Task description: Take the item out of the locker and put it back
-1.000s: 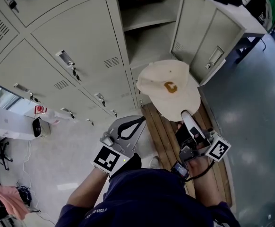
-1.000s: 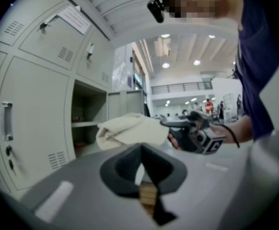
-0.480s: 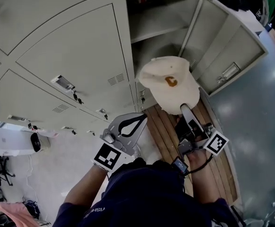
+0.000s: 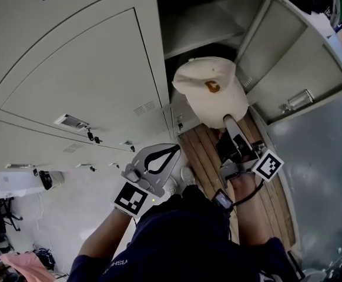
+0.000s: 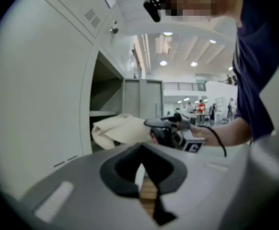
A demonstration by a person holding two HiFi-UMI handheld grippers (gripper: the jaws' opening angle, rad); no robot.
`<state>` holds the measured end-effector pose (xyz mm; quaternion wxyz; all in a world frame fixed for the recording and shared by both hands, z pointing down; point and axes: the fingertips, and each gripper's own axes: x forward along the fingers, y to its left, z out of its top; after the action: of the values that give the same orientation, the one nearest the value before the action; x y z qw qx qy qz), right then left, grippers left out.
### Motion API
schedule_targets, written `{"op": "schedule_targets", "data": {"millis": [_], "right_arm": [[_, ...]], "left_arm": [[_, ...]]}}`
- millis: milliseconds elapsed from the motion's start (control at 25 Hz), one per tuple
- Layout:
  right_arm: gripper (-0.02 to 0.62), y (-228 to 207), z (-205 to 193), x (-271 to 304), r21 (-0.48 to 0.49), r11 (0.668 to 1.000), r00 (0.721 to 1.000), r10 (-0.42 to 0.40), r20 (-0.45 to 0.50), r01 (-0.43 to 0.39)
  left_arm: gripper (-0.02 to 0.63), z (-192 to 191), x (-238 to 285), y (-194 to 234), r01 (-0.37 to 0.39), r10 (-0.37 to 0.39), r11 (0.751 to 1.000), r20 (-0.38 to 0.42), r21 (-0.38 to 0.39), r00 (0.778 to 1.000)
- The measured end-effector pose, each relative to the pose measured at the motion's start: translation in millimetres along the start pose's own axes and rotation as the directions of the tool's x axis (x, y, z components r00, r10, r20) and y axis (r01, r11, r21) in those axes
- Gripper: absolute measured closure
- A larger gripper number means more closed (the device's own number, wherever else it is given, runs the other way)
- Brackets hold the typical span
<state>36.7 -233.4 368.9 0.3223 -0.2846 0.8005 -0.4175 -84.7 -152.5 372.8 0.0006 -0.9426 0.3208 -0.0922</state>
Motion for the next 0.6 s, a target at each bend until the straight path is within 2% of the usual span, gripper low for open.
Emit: {"op": "schedule_targets", "data": {"millis": [440, 600], "right_arm": [[0.574, -70.1, 20.3, 72.1, 0.102, 0.994, 0.998, 0.035, -0.046, -0.030], [0.574, -86.1, 19.7, 98.5, 0.128, 0.991, 0.998, 0.041, -0.047, -0.034]], "left_arm": [[0.601, -18.0, 39.4, 30.0, -0.069, 0.067, 0.997, -0.110, -0.015, 0.992], [0.601, -20.1, 49.7, 36.2, -0.072, 0.070, 0.997, -0.139, -0.012, 0.988]]}}
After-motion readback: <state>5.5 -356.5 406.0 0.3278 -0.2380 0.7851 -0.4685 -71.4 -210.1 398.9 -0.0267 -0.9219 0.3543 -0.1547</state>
